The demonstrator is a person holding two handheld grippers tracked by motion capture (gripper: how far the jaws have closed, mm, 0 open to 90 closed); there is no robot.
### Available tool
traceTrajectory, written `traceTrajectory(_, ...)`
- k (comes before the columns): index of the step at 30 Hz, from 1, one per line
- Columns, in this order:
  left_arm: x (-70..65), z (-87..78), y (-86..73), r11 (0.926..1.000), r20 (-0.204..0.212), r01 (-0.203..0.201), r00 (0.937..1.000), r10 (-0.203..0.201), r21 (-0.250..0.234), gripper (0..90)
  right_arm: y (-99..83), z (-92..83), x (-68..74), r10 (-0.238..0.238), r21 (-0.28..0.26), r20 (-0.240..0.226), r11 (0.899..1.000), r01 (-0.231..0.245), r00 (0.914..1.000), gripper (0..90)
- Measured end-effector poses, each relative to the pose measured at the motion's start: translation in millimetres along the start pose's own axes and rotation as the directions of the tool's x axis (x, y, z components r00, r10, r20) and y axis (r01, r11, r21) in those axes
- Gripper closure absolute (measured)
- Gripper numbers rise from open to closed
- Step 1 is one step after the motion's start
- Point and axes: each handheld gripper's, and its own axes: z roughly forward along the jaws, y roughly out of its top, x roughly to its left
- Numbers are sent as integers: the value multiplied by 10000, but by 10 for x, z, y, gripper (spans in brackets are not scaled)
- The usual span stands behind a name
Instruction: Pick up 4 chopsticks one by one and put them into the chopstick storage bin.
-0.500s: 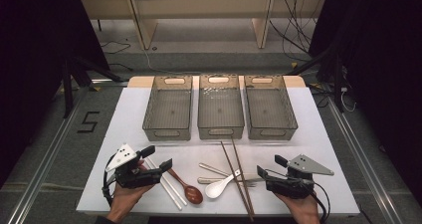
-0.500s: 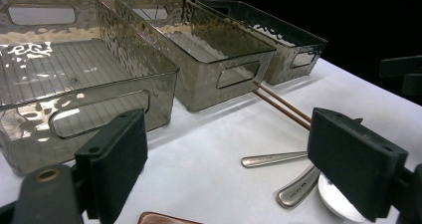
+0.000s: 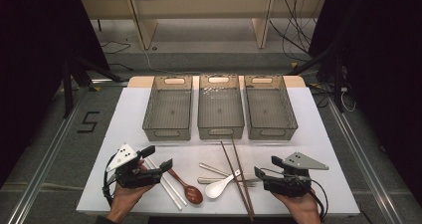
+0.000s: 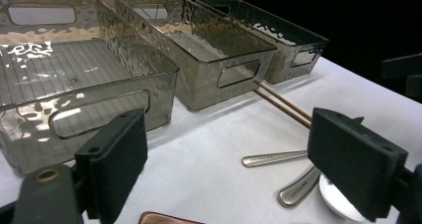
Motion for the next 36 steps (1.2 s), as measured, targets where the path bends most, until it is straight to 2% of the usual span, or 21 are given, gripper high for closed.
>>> traceTrajectory(6, 2, 1, 0, 10000, -33, -8, 10000, 8, -2, 155, 70, 17, 63, -38, 534, -157, 9986, 46, 9999, 309)
traceTrajectory(7, 2, 4, 0, 10000, -37, -14, 10000, 14, 9, 155, 92, 28, 100, -94, 754, -188, 9971, 108, 9998, 326)
traceTrajectory(10, 1, 4, -1, 10000, -40, -15, 10000, 15, 14, 155, 105, 40, 144, -264, 885, -119, 9957, 273, 9996, 335)
traceTrajectory(14, 4, 3, -1, 10000, -66, -32, 10000, 32, 9, 155, 114, 109, 237, -320, 1371, -275, 9899, 355, 9991, 363)
traceTrajectory(24, 1, 0, 1, 10000, -81, -38, 10000, 39, 5, 154, 39, 288, 456, -646, 2395, -914, 9672, 849, 9937, 467)
traceTrajectory(33, 5, 0, 2, 10000, -61, -60, 10000, 60, 18, 154, -32, 416, 549, -451, 3143, -1187, 9459, 806, 9919, 599)
traceTrajectory(36, 0, -5, 5, 9999, -58, -134, 9999, 134, 14, 154, -57, 448, 574, -456, 3377, -1184, 9376, 834, 9919, 616)
